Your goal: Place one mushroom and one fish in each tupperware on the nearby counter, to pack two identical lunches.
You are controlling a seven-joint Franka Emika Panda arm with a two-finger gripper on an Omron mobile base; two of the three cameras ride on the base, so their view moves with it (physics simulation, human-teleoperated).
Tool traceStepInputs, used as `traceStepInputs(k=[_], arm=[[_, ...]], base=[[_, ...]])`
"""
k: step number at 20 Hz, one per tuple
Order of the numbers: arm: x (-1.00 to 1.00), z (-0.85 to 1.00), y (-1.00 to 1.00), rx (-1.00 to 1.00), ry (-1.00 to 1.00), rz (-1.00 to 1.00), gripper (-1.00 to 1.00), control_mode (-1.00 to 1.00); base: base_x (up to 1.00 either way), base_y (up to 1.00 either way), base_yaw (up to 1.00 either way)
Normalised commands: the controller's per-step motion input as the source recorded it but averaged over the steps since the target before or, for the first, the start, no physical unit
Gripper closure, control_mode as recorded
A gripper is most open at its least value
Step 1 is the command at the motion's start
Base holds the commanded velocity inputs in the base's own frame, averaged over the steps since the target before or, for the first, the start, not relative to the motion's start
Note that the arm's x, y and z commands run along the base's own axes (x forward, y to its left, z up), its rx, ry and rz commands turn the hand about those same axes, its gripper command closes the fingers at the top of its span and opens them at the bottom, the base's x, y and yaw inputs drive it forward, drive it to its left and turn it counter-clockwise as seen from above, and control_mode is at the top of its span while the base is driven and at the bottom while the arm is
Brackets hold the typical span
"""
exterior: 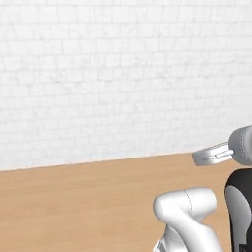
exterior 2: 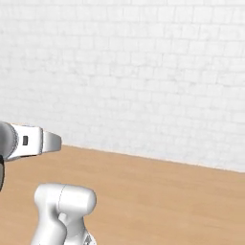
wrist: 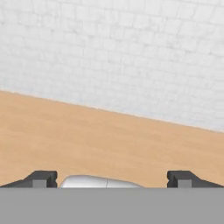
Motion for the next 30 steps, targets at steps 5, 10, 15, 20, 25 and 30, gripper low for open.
traceStepInputs(k=[5, 10, 15, 20, 25, 30], arm=[[0.00, 0.00, 0.00, 0.00, 0.00, 0.00, -1.00, 1.00], [0.00, 0.00, 0.00, 0.00, 0.00, 0.00, -1.00, 1.00], [0.00, 0.00, 0.00, 0.00, 0.00, 0.00, -1.00, 1.00], [0.00, 0.00, 0.00, 0.00, 0.00, 0.00, -1.00, 1.00], [0.00, 0.00, 0.00, 0.00, 0.00, 0.00, -1.00, 1.00], [0.00, 0.00, 0.00, 0.00, 0.00, 0.00, -1.00, 1.00]], base=[[0.55, 0.36, -0.85], [0.35, 0.33, -0.93], [0.45, 0.45, -0.89], [0.49, 0.48, -0.88], [0.82, 0.85, -0.68], [0.88, 1.00, -0.57]])
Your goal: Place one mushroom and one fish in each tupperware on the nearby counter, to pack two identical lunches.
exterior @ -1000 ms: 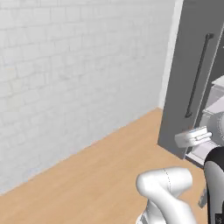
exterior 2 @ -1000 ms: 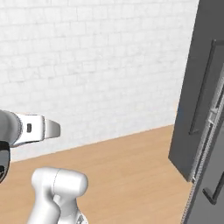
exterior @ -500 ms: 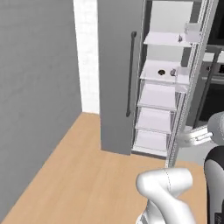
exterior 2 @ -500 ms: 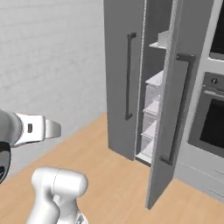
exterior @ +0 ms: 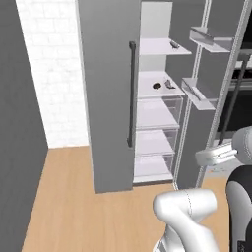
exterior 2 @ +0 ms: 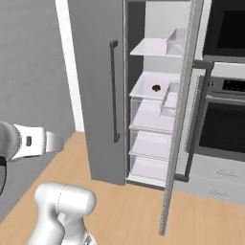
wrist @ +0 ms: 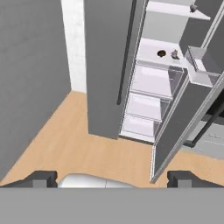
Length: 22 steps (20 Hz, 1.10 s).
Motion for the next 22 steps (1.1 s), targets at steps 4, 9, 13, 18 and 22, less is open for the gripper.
traceStepInputs(k=[4, 9, 13, 18, 22], arm=[[0.00, 0.00, 0.00, 0.00, 0.00, 0.00, -1.00, 1.00], [0.00, 0.00, 0.00, 0.00, 0.00, 0.00, -1.00, 1.00], [0.00, 0.00, 0.00, 0.00, 0.00, 0.00, -1.00, 1.00], [0.00, 0.00, 0.00, 0.00, 0.00, 0.00, -1.00, 1.00], [0.00, 0.00, 0.00, 0.00, 0.00, 0.00, -1.00, 1.00]], base=[[0.97, 0.76, -0.55], [0.95, 0.14, -0.16], [0.95, -0.01, 0.00], [0.54, -0.34, 0.00], [0.02, -0.55, -0.02]])
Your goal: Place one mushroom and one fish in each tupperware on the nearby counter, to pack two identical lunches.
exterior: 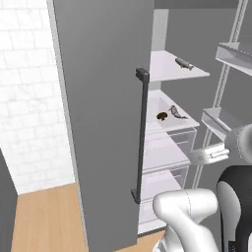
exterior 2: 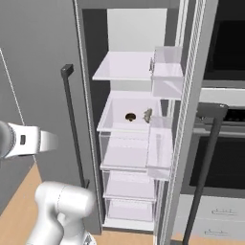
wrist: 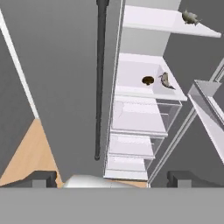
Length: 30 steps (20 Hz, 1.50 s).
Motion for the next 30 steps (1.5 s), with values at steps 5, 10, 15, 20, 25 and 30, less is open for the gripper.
traceStepInputs(k=[5, 10, 15, 20, 25, 30], arm=[[0.00, 0.00, 0.00, 0.00, 0.00, 0.00, -1.00, 1.00], [0.00, 0.00, 0.00, 0.00, 0.00, 0.00, -1.00, 1.00], [0.00, 0.00, 0.00, 0.00, 0.00, 0.00, -1.00, 1.00], [0.30, 0.00, 0.00, 0.00, 0.04, 0.00, -1.00, -1.00], [0.24, 0.22, -0.08, 0.00, 0.14, 0.00, -1.00, -1.00], [0.00, 0.66, -0.25, 0.00, 0.06, 0.00, -1.00, -1.00]], base=[[0.23, -0.31, -0.23], [0.52, -0.18, -0.26], [0.68, -0.03, -0.20], [0.34, 0.00, -0.04], [0.00, 0.00, 0.00], [0.00, 0.00, 0.00]])
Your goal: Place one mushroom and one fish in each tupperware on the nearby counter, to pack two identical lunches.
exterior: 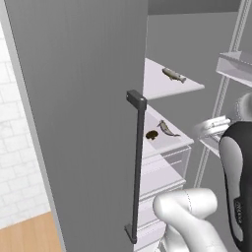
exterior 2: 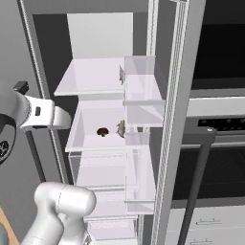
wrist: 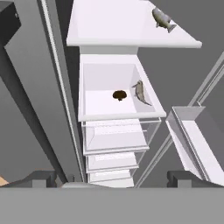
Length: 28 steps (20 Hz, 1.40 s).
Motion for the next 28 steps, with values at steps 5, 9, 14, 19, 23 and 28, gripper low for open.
traceStepInputs(k=[5, 9, 14, 19, 23, 28], arm=[[0.07, 0.38, -0.02, 0.00, -0.01, 0.00, -1.00, -1.00], [0.50, 0.01, 0.00, 0.00, -0.07, 0.00, -1.00, -1.00], [0.56, 0.00, -0.06, 0.00, -0.04, 0.00, -1.00, -1.00], [0.68, 0.00, -0.08, 0.00, -0.08, 0.00, -1.00, -1.00], [0.77, 0.00, -0.16, 0.00, 0.00, 0.00, -1.00, -1.00], [0.73, 0.00, -0.20, 0.00, 0.00, 0.00, -1.00, -1.00]], base=[[0.00, 0.00, 0.00], [0.00, 0.00, 0.00], [0.00, 0.00, 0.00], [0.00, 0.00, 0.00], [0.00, 0.00, 0.00], [0.00, 0.00, 0.00]])
